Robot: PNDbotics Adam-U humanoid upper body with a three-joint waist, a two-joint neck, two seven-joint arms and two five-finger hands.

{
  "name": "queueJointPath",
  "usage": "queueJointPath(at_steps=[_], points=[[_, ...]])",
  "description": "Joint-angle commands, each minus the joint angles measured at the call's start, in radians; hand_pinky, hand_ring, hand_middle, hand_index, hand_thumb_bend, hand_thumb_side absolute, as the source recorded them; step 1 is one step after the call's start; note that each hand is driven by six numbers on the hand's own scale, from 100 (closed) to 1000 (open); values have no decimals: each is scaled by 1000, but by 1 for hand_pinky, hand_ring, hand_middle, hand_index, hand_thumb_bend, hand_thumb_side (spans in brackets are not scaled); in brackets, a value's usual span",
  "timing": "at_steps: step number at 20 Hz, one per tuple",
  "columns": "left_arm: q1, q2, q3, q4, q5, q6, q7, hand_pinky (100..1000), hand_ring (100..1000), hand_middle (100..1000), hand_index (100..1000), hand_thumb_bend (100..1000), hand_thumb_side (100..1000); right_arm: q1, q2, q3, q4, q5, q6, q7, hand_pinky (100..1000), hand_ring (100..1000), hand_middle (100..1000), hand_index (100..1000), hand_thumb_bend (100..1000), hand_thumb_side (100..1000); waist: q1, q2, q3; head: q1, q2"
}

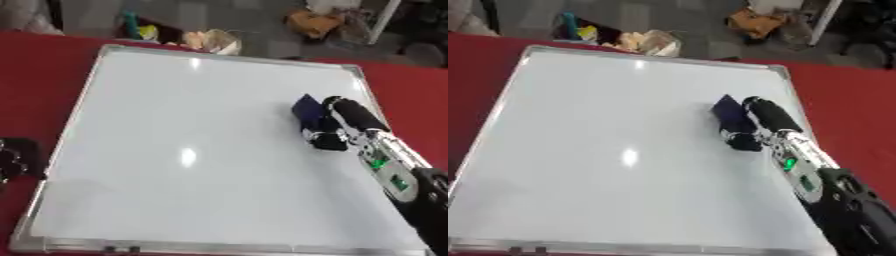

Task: Wipe the whiteboard clean with a brush.

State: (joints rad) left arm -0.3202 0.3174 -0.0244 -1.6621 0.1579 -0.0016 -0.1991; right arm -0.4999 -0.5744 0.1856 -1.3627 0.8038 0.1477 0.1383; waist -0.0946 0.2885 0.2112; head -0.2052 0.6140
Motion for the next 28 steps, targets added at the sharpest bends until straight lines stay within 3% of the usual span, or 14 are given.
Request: queueJointPath(at_steps=[1, 16, 28], points=[[-11, 21, -1, -19, -2, 0, -4, 477, 543, 555, 654, 715, 916, -8, 0, 31, -6, 12, -16, 28, 678, 643, 595, 396, 100, 470, 6, -15, 4, -4, -6], [-8, 20, -2, -19, -2, 1, -6, 478, 544, 555, 653, 718, 915, -30, 7, 76, -75, 46, -54, 82, 677, 620, 592, 400, 100, 428, 4, -22, 5, -11, -5], [-13, 22, -6, -20, -5, 0, -13, 478, 544, 555, 652, 720, 915, -46, 3, 50, 29, 44, -29, 75, 676, 637, 591, 416, 100, 443, 3, -14, 20, -12, -10]])
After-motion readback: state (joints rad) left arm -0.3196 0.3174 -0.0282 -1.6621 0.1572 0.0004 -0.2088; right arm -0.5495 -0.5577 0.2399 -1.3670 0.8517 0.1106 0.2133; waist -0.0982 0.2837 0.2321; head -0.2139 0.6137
